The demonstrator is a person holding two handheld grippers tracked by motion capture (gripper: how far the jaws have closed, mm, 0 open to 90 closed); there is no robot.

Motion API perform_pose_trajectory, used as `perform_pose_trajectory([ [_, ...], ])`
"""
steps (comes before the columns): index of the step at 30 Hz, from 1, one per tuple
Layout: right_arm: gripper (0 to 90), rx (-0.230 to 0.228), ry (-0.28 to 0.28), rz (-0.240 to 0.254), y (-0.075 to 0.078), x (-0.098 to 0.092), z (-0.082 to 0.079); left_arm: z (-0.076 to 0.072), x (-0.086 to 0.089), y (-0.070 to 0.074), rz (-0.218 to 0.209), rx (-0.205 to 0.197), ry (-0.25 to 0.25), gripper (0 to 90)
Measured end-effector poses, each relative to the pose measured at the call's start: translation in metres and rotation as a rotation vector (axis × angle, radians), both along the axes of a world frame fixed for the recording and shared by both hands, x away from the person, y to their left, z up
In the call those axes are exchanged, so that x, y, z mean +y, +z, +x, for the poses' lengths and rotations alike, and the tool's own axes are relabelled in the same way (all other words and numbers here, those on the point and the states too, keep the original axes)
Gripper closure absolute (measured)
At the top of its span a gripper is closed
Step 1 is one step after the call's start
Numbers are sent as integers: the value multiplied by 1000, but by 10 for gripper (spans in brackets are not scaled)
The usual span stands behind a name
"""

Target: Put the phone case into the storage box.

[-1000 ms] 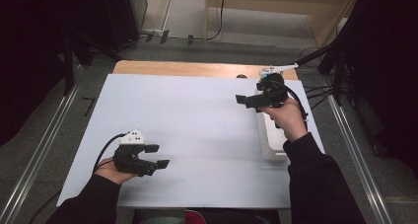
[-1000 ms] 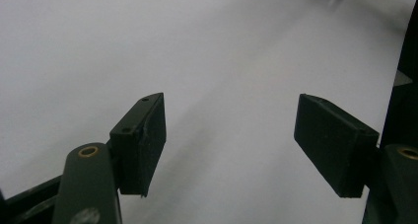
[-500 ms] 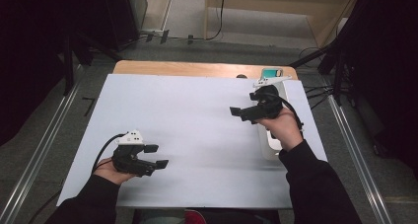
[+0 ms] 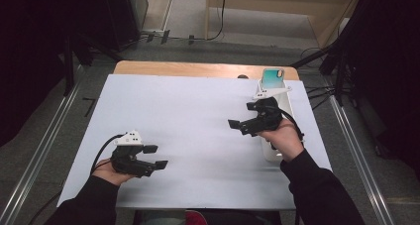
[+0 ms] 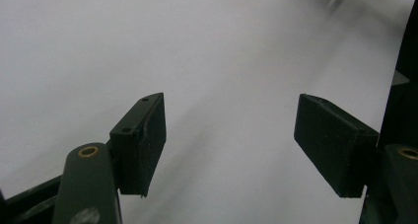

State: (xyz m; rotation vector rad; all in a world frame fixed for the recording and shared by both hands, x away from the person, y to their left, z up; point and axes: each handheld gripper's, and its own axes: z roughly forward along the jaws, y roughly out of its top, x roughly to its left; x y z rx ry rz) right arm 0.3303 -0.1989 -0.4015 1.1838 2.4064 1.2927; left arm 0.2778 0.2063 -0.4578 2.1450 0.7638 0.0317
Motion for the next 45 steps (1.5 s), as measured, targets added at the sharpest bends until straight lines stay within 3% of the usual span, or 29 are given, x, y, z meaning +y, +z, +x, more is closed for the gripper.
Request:
perform_pose_trajectory([
  [2,116,-4,3,12,-1,-1,-5,0,0,0,1,0,-1,278],
  [7,117,-9,51,-18,-7,3,-17,-1,1,1,0,3,0,278],
  [17,129,-36,82,-30,-15,4,-36,-1,2,1,-1,1,3,278],
  [20,129,-43,90,-20,-19,3,-40,-1,2,1,-2,5,5,278],
  [23,157,-77,96,5,-23,0,-45,-1,2,1,-1,6,0,278],
  [29,157,-57,99,-8,-31,-2,-55,-1,2,2,-5,7,-1,278],
  [35,209,-72,105,-4,-39,-6,-67,-2,3,2,-7,5,1,278],
  [45,209,-69,132,-9,-47,-16,-81,-2,3,3,-5,-1,7,278],
])
